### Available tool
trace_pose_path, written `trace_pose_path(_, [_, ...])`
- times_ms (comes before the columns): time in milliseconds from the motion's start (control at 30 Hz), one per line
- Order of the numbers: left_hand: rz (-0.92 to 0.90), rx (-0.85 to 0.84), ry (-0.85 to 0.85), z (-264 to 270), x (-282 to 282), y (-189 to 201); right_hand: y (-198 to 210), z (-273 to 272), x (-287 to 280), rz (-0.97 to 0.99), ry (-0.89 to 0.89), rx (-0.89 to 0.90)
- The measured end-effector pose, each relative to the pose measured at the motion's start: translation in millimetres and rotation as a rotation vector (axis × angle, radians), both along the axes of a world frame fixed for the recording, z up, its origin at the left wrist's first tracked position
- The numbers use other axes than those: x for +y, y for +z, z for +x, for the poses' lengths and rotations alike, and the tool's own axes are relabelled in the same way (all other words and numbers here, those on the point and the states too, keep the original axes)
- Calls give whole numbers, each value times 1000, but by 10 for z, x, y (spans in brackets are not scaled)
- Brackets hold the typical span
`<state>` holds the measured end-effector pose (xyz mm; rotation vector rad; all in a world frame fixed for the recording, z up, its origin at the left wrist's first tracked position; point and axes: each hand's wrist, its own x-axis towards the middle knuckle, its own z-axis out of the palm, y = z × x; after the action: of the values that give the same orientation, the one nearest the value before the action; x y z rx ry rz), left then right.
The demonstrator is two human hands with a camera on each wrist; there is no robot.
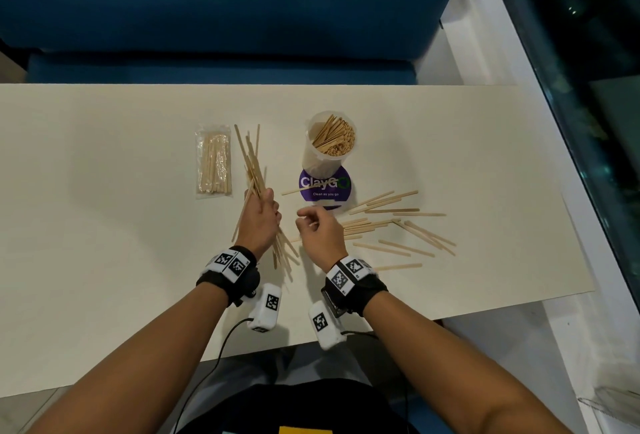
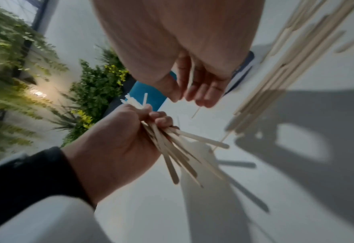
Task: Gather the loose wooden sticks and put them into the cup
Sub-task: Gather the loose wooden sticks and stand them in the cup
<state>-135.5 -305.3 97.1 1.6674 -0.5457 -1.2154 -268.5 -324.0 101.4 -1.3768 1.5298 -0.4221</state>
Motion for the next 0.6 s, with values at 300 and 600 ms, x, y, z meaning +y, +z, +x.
trace_pose_path(300, [-49,25,78,-142,3,65,111,16,145,933,-109,-560])
trace_pose_path(600, [-65,-207,274,-43,-39,143,195,118,45,1024,-223,-480])
